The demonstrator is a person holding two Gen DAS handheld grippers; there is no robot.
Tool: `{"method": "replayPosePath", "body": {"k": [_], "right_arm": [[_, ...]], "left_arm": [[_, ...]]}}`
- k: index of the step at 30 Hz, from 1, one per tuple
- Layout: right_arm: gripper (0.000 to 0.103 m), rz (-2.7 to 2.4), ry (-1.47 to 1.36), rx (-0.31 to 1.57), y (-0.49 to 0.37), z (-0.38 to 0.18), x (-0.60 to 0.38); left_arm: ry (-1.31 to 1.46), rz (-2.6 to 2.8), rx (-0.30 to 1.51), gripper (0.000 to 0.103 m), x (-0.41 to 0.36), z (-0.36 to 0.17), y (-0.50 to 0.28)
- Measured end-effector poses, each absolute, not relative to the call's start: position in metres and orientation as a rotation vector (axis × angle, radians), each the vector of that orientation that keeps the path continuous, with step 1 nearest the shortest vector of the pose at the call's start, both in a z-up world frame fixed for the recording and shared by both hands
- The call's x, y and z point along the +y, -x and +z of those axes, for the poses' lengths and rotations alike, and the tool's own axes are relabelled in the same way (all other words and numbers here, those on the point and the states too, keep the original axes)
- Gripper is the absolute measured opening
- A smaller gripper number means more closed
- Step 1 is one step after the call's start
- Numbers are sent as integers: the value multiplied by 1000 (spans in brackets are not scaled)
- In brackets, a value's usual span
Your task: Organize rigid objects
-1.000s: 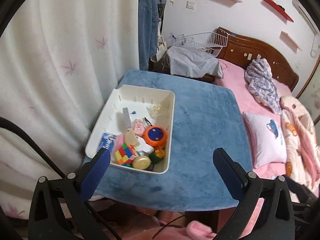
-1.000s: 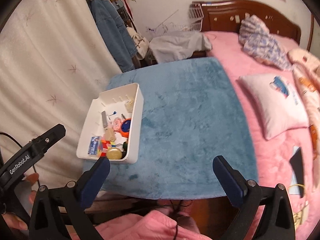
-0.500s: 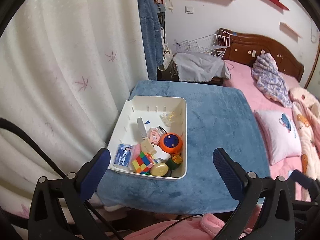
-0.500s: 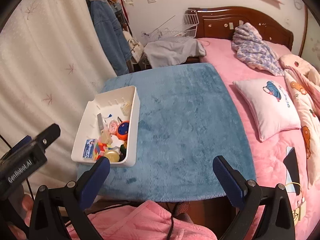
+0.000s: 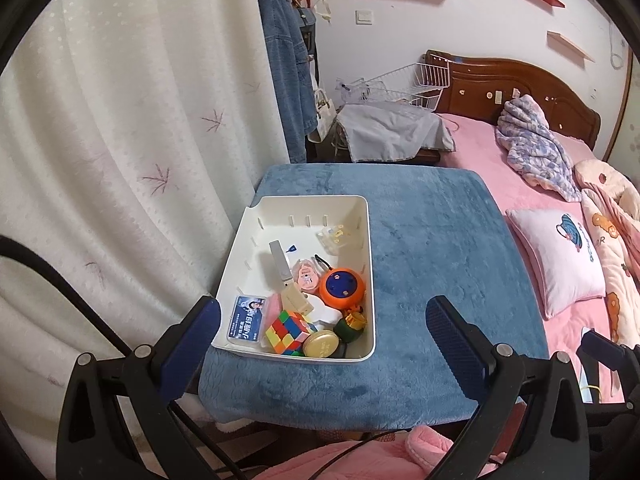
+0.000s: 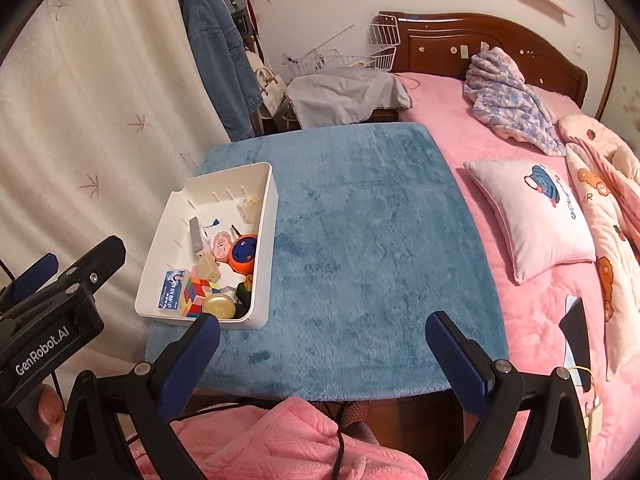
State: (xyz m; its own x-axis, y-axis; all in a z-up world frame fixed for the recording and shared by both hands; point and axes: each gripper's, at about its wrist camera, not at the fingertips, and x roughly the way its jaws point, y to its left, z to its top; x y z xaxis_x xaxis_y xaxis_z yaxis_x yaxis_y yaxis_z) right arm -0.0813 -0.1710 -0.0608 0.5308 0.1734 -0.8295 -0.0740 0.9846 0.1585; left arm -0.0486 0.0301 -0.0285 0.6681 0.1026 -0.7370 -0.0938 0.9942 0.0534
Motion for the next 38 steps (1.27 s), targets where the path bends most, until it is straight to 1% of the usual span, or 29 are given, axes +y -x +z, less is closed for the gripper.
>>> {"method": "replayPosePath", "body": {"k": [22,38], "right_arm": [[103,132,-103,1046,65,-69,-169],[103,126,-102,1060,32,-74,-173]], "left_arm": [[-45,90,841,102,21,-32,35],[-58,92,844,102,12,-35,3]]}}
